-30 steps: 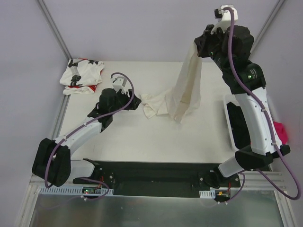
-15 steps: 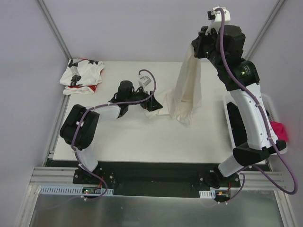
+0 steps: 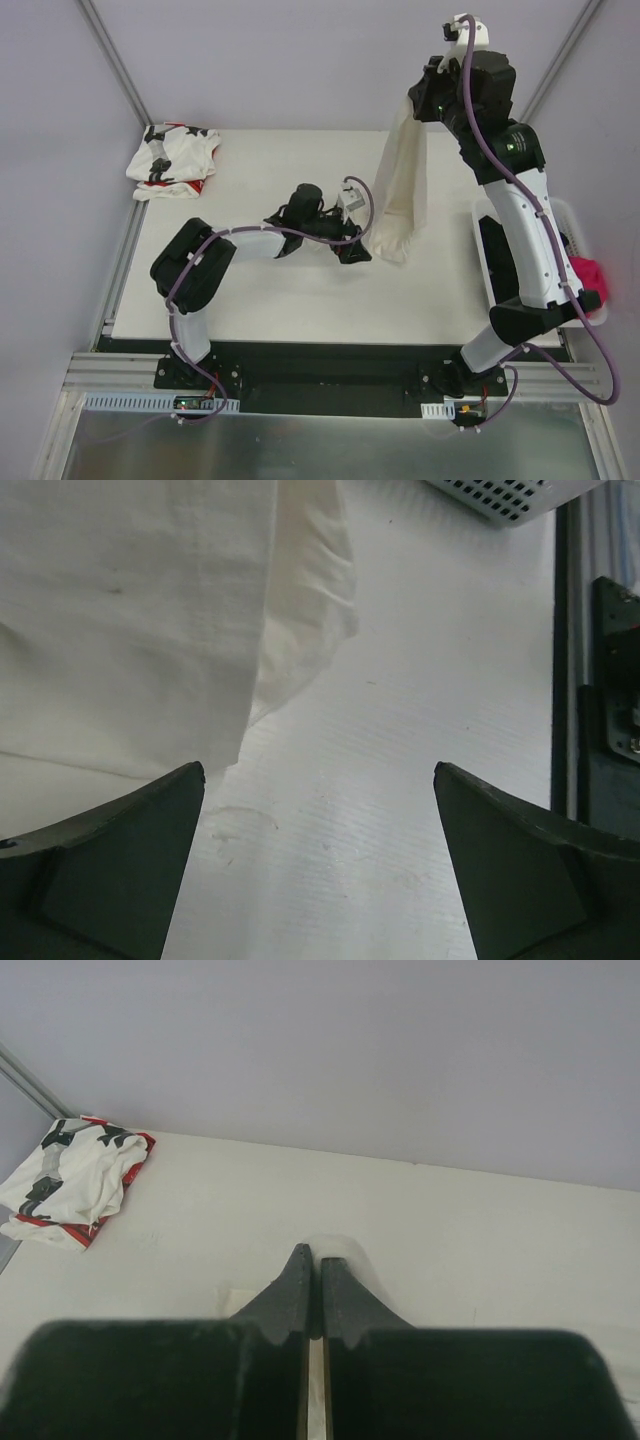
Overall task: Fold and stack the t-shirts
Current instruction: Flatten out the tshirt
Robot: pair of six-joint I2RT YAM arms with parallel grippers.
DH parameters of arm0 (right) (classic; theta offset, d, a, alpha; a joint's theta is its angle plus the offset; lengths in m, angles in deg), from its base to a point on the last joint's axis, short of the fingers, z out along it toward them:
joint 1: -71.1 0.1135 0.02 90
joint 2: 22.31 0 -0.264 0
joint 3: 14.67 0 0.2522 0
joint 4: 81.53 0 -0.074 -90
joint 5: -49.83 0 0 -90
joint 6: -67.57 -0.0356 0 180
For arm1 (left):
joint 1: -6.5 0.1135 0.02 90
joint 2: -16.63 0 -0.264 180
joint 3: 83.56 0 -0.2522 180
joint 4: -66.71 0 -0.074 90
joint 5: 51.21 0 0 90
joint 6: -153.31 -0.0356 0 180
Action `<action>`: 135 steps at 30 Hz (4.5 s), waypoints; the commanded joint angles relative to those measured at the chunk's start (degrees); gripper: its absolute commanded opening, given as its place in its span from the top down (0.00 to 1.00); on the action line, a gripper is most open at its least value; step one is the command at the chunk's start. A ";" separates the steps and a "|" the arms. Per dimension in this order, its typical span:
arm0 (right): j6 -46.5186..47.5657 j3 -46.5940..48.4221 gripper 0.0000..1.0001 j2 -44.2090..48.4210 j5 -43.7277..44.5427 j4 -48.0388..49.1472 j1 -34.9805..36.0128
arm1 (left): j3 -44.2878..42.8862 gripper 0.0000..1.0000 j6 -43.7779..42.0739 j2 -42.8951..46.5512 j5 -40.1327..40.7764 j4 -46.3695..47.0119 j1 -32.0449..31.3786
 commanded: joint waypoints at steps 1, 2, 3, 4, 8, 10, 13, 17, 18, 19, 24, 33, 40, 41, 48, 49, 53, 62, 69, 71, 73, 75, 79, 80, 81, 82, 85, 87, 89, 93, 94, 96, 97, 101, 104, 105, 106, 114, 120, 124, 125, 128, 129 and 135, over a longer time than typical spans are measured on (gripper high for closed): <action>-2.65 -0.79 0.99 0.65 -3.06 1.87 -1.22 | -1.28 0.01 -7.80 2.15 23.99 -0.68 -4.96; -3.09 -1.23 0.99 0.73 -3.50 1.79 -1.39 | -1.62 0.01 -8.33 1.71 28.34 -1.03 -7.50; -3.44 -1.40 0.99 0.82 -3.85 1.79 -1.66 | -2.32 0.01 -10.68 1.36 31.35 -1.12 -8.48; -3.62 -1.67 0.99 1.17 -4.29 1.87 -1.83 | -2.77 0.01 -11.14 1.01 34.77 -1.04 -9.62; -3.97 -3.33 0.99 2.05 -5.35 2.31 -2.27 | -7.33 0.01 -10.89 -2.76 47.44 -3.23 -11.91; -4.50 -3.95 0.99 2.67 -6.49 2.66 -2.71 | -8.30 0.01 -10.80 -4.17 50.70 -3.76 -12.44; -4.94 -5.01 0.99 3.37 -7.46 3.19 -3.24 | -9.62 0.01 -11.50 -5.84 53.34 -3.94 -13.06; -5.29 -5.80 0.99 3.64 -7.90 3.63 -4.20 | -11.29 0.04 -11.94 -7.25 55.89 -4.29 -13.41; -5.64 -5.97 0.99 3.64 -7.99 3.81 -4.38 | -11.56 0.05 -12.11 -7.52 56.42 -4.37 -13.32; -5.73 -6.06 0.99 3.64 -9.73 3.81 -4.47 | -11.82 0.07 -11.94 -8.04 57.03 -4.38 -13.41; -6.61 -5.80 0.99 3.37 -10.80 4.33 -5.17 | -13.93 0.17 -12.11 -9.01 56.25 -5.25 -13.50; -7.31 -5.54 0.99 2.58 -12.47 4.77 -6.40 | -17.09 0.60 -11.59 -9.36 54.58 -8.33 -14.64; -8.80 -5.89 0.99 2.58 -13.08 4.77 -7.11 | -17.71 1.00 -11.15 -9.37 56.60 -9.56 -14.82; -8.89 -5.98 0.99 2.58 -13.08 4.86 -7.11 | -17.63 1.00 -11.15 -9.37 57.56 -9.56 -14.73; -9.15 -6.68 0.99 2.41 -13.35 4.77 -8.07 | -16.57 1.00 -14.30 -2.62 65.72 -10.87 -14.73; -9.16 -6.68 0.99 2.32 -13.43 4.60 -8.25 | -17.44 1.00 -15.53 -1.64 67.05 -11.40 -14.64; -9.15 -6.86 0.99 2.23 -13.35 4.25 -8.51 | -21.39 1.00 -17.82 2.84 71.36 -15.61 -13.68; -8.02 -5.72 0.99 1.53 -15.19 2.67 -8.60 | -35.10 1.00 -25.73 8.91 76.72 -22.82 -9.90; -7.92 -5.89 0.99 1.97 -15.89 2.40 -8.60 | -42.48 1.00 -30.47 12.52 80.15 -24.50 -8.23; -7.92 -5.89 0.99 2.23 -17.04 2.31 -8.60 | -44.51 1.00 -31.79 12.69 82.17 -24.94 -7.79; -7.84 -5.80 0.99 2.40 -17.74 2.23 -8.51 | -47.32 1.00 -33.73 12.87 85.07 -25.47 -6.74; -8.01 -6.06 0.99 2.67 -18.09 2.22 -8.51 | -48.73 1.00 -34.08 13.75 86.83 -25.82 -5.94; -8.01 -9.04 0.99 4.60 -19.14 3.62 -8.51 | -49.44 1.00 -34.00 16.21 88.33 -25.82 -3.40; -8.01 -9.92 0.99 5.21 -19.06 4.33 -8.60 | -49.53 1.00 -34.17 16.73 88.68 -25.82 -3.04; -7.93 -10.89 0.99 6.26 -19.15 4.86 -8.52 | -49.70 1.00 -34.26 17.09 88.94 -25.82 -2.87; -7.93 -11.51 0.99 6.53 -18.89 5.47 -8.51 | -49.79 1.00 -34.44 17.26 89.38 -25.82 -2.60; -6.09 -12.65 0.99 7.24 -18.71 5.65 -8.51 | -50.23 1.00 -34.79 17.62 91.31 -25.82 -1.37; -5.55 -13.71 0.99 7.24 -18.80 5.91 -8.51 | -50.58 1.00 -33.91 18.05 92.11 -25.73 0.38; -5.29 -14.41 0.99 7.15 -20.29 6.18 -8.51 | -50.93 1.00 -33.47 18.58 92.11 -25.73 1.35; -6.16 -16.69 0.99 6.63 -20.82 8.11 -8.51 | -52.78 1.00 -34.00 18.85 92.37 -25.73 3.46; -6.43 -17.05 0.99 6.45 -20.91 8.37 -8.51 | -53.30 1.00 -34.35 18.67 92.29 -25.73 3.73; -6.78 -18.01 0.99 6.10 -21.08 9.08 -8.51 | -54.89 1.00 -35.22 18.15 92.11 -25.73 4.25; -6.87 -18.28 0.99 5.92 -20.82 9.17 -8.51 | -55.32 1.00 -35.66 17.71 92.11 -25.73 4.26; -6.70 -19.51 0.99 5.39 -18.80 9.26 -8.60 | -53.67 1.00 -35.15 17.09 91.41 -25.73 4.52; -5.55 -20.74 0.99 5.39 -15.12 9.26 -8.60 | -50.42 1.00 -33.13 17.35 90.88 -25.65 5.05; -5.38 -21.00 0.99 5.48 -12.50 9.26 -8.69 | -49.54 1.00 -32.51 17.53 90.70 -25.65 5.13; -5.12 -21.44 0.99 5.39 -11.60 9.26 -8.78 | -48.66 1.00 -31.98 18.05 90.09 -25.65 5.31; -5.99 -26.96 0.99 6.62 -2.63 12.41 -9.65 | -41.01 1.00 -28.29 18.67 88.15 -24.59 5.84; -6.69 -28.04 0.99 7.07 7.29 10.24 -10.27 | -37.84 1.00 -25.12 18.15 85.44 -24.41 6.19; -6.96 -27.24 0.99 6.62 12.57 7.33 -10.36 | -36.44 1.00 -23.89 17.62 83.59 -24.33 6.19; -7.05 -27.59 0.99 6.80 13.01 7.06 -10.36 | -35.39 1.00 -22.93 17.62 83.24 -24.24 6.19; -7.31 -28.65 0.99 7.59 14.60 6.62 -10.36 | -30.83 1.00 -20.03 18.32 80.61 -22.22 6.28; -7.31 -29.09 0.99 7.94 14.51 6.71 -10.27 | -29.50 1.00 -19.24 18.67 79.12 -21.70 6.28; -9.86 -31.81 0.96 9.17 11.79 8.11 -10.01 | -21.94 1.00 -8.26 18.50 70.24 -20.64 6.10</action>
